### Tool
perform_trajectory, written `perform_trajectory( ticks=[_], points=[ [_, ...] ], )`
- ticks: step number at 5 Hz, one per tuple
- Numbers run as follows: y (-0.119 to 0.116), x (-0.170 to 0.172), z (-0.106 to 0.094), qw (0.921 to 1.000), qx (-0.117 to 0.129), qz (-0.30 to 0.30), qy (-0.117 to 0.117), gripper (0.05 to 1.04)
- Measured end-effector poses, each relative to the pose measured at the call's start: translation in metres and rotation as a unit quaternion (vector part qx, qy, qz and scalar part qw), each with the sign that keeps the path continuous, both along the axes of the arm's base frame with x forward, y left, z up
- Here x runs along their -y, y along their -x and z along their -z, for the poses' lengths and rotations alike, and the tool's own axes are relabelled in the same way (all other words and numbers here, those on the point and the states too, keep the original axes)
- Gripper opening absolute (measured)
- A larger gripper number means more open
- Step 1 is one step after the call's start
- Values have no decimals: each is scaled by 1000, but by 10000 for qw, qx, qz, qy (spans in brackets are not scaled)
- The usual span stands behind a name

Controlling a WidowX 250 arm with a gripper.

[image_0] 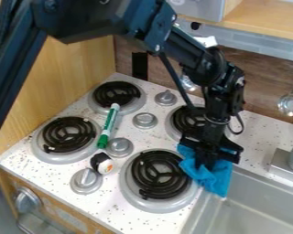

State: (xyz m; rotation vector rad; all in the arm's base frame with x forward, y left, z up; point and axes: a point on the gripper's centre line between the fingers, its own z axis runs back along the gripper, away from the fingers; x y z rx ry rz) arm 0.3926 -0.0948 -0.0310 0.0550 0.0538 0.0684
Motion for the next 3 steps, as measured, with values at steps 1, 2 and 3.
perform_trajectory(
  ticks=[1,2,3],
  points=[
    [-6,-31,-1,9994,5,-323,-87,94],
    [-11,-51,-3,9984,3,-547,-129,94],
    [-18,-77,-9,9962,55,-859,-137,94]
  ],
)
